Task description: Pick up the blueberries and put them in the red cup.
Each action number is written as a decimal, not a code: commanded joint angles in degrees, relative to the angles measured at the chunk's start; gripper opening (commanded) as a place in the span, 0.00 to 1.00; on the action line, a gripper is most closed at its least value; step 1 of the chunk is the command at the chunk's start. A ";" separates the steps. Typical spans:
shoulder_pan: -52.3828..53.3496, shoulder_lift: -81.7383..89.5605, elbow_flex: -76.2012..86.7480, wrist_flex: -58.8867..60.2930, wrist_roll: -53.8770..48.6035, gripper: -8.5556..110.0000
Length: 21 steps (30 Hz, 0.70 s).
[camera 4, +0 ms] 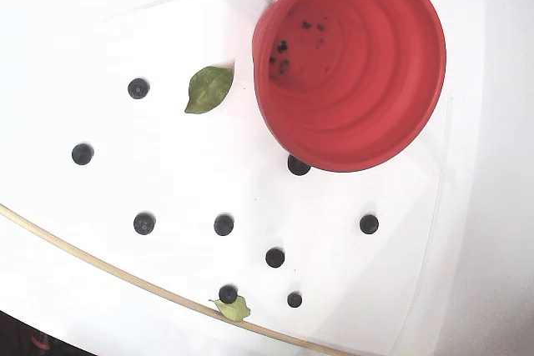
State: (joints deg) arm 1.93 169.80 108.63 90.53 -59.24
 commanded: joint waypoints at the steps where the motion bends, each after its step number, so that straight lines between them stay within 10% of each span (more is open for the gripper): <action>1: 1.49 -0.62 1.49 -3.25 -3.87 0.17; 21: 10.20 -10.11 5.01 -13.97 -17.49 0.17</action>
State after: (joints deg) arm 10.81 159.61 115.14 78.22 -75.32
